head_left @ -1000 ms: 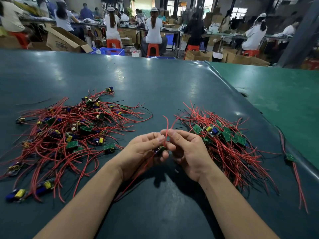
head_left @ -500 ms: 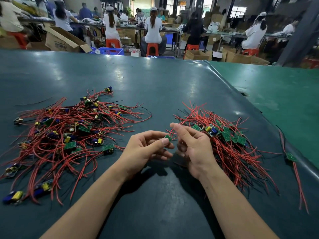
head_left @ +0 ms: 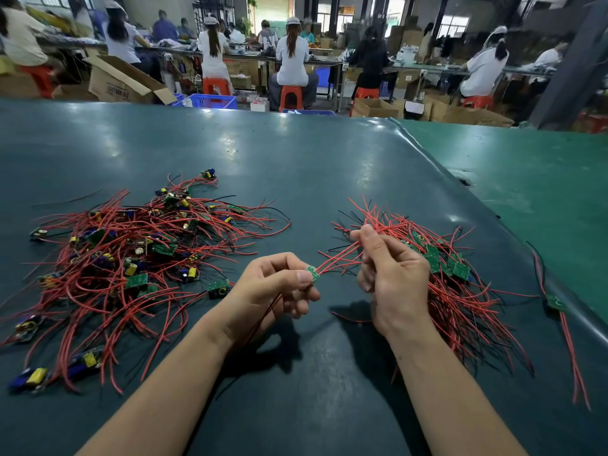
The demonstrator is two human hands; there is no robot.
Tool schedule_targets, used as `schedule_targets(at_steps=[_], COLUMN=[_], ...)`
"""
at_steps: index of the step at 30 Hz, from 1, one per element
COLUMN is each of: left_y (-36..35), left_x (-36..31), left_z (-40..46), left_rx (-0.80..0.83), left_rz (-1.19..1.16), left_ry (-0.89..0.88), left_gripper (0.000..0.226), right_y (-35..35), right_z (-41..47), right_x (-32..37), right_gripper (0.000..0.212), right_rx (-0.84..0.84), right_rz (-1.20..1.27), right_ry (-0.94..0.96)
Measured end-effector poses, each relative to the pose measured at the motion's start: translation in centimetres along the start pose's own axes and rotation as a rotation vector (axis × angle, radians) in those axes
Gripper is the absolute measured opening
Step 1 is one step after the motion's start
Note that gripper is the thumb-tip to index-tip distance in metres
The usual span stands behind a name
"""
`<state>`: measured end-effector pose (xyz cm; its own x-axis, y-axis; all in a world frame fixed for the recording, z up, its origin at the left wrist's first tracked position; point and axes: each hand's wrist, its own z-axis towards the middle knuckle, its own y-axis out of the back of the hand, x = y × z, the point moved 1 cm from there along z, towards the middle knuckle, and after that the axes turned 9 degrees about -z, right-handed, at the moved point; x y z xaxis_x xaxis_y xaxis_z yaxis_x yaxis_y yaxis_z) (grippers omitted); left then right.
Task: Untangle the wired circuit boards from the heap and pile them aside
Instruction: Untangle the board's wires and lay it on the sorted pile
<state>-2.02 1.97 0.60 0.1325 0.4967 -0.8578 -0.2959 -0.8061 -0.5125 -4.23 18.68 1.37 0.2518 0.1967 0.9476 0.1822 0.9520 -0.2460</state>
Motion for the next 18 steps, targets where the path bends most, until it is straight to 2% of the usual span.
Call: schedule_targets(at_steps=[8,10,12,13,15,17,18], left_y=[0.6,0.7,0.8,0.9,0.6,0.4,0.2], left_x=[-0.8,-1.0,-1.3,-1.3,-1.2,-0.9,-0.9], left_z=[-0.5,-0.6,-0.3,0.0,0.2,0.1,-0.1], left_rx=[0.114,0.119,0.032,-0.022,-0.087,-0.073,-0.051], left_rz=[-0.104,-0.167,-0.232,-0.247,-0.192,-0.054,0.007], left_ry=[0.129,0.11,0.01,-0.05,-0.115,-0.112,-0.083], left_gripper=[0.011,0.018,0.008,0.011,0.02,0.022,0.023], right_y=[0.6,0.9,0.9,0.6,-0.5,-1.7,-1.9], right_z=[0.3,0.5,0.4,0.1,-1.2,-2.6,-2.9], right_x=[0.4,0.8,1.1,1.0,0.3,-0.3,-0.5], right_gripper=[0.036,0.033,0.026,0.028,0.046,0.049,0.047], right_rx=[-0.048,-0.091,-0.093,-0.038,0.202,0.457,0.523], right_rz=[0.054,0.149,0.126,0.053,-0.153,-0.323,-0.378], right_ry=[0.08,0.074,0.067,0.052,-0.005,-0.025,-0.017])
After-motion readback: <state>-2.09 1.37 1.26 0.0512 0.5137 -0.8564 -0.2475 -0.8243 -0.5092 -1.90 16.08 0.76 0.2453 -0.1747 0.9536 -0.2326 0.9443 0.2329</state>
